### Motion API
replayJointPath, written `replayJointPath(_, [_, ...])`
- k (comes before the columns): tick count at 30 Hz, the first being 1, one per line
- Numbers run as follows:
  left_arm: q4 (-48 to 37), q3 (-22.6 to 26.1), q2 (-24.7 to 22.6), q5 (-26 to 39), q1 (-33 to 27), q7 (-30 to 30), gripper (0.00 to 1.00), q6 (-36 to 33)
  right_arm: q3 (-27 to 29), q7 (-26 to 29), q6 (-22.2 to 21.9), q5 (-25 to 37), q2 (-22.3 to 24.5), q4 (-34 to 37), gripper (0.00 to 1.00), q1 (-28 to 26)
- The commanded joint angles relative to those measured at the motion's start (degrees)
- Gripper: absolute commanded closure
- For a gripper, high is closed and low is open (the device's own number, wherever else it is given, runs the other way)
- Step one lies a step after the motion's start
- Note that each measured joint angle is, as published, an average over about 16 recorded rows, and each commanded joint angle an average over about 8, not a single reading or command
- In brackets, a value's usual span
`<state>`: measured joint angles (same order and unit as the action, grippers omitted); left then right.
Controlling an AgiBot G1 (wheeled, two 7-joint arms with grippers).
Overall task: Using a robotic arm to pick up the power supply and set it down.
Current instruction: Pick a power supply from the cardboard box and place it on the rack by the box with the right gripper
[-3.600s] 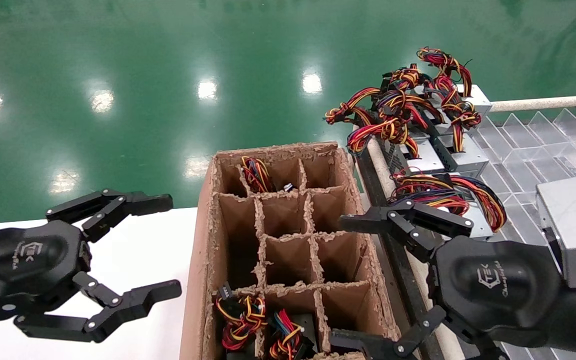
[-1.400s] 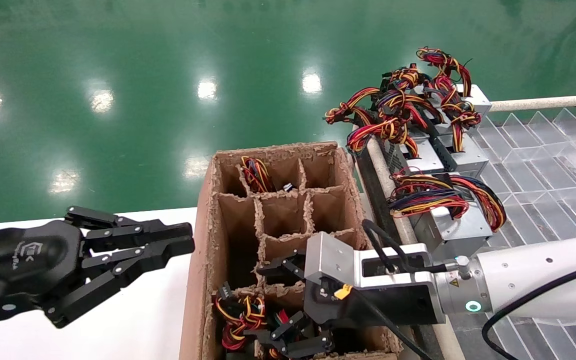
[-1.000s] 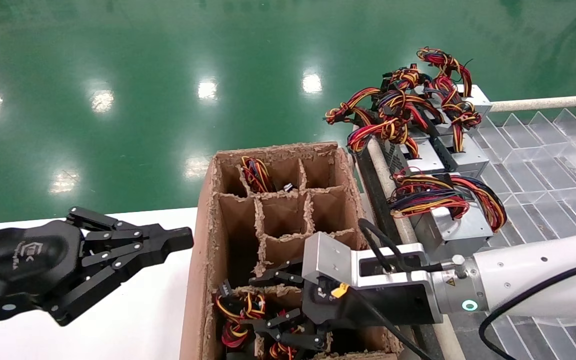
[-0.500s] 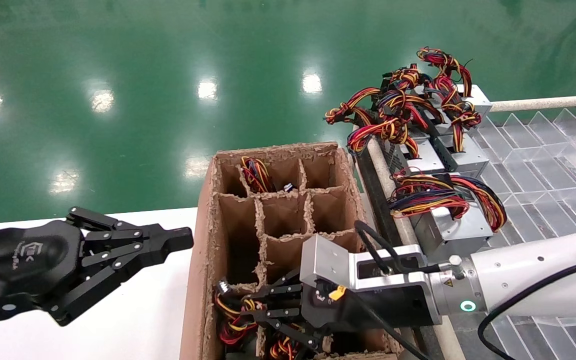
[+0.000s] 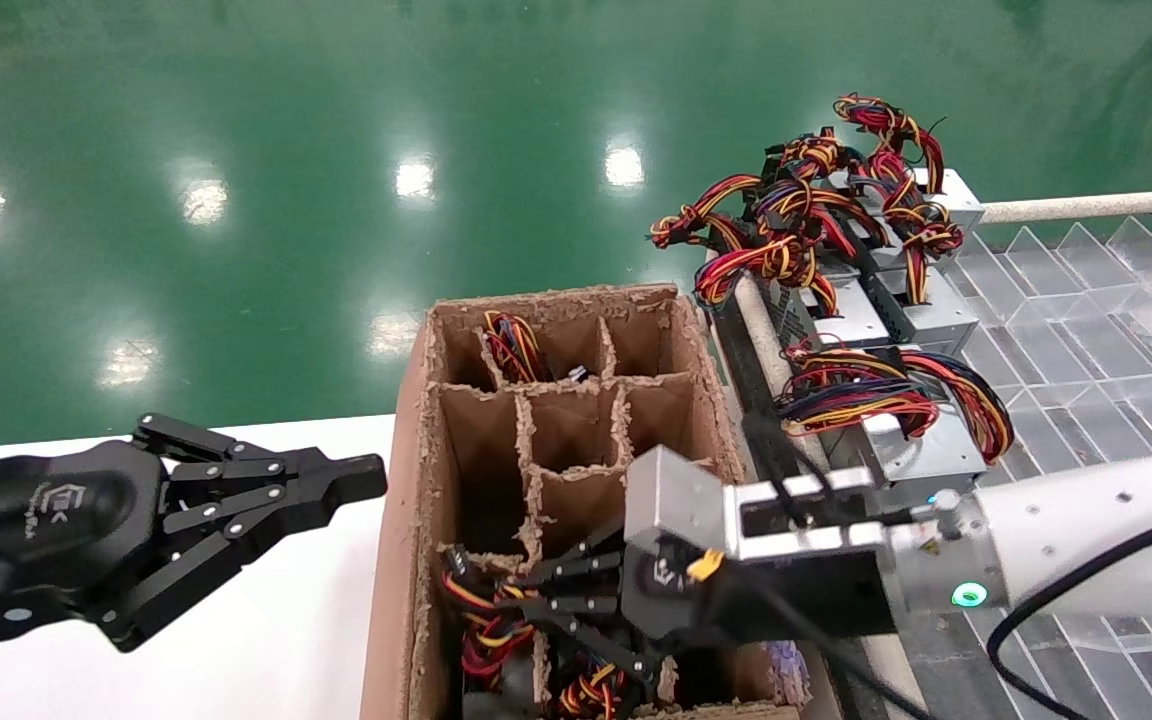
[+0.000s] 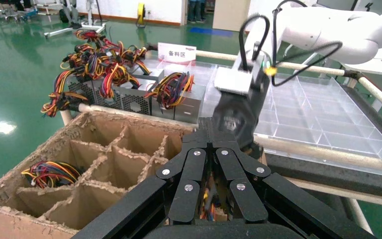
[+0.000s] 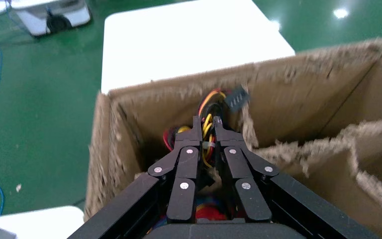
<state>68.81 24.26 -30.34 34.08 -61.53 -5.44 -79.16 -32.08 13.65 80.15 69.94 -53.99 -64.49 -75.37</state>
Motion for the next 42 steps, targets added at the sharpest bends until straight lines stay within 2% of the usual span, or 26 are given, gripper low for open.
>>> replayJointPath(1, [0.0, 0.0, 0.0, 0.0, 0.0, 0.0, 1.0, 0.0, 0.47, -0.15, 0.59, -1.02, 0.12, 0.61, 1.0, -0.46])
replayJointPath(9, [0.0, 0.0, 0.0, 0.0, 0.0, 0.0, 1.0, 0.0, 2.81, -1.78, 4.79, -6.15, -0.03, 3.08, 1.0, -4.6])
replayJointPath(17, [0.0, 0.0, 0.0, 0.0, 0.0, 0.0, 1.0, 0.0, 4.84, -2.41, 7.18, -7.45, 1.26, 1.23, 1.0, -12.42])
replayJointPath(29, [0.0, 0.0, 0.0, 0.0, 0.0, 0.0, 1.0, 0.0, 6.96, -0.61, 7.35, -2.61, 6.18, -8.28, 1.0, -26.87])
replayJointPath(37, [0.0, 0.0, 0.0, 0.0, 0.0, 0.0, 1.0, 0.0, 7.23, -0.78, 8.65, 1.64, 8.34, -7.97, 1.0, -37.62])
replayJointPath(42, [0.0, 0.0, 0.0, 0.0, 0.0, 0.0, 1.0, 0.0, 5.71, -1.33, 9.03, 7.02, 9.81, -8.16, 1.0, -43.83])
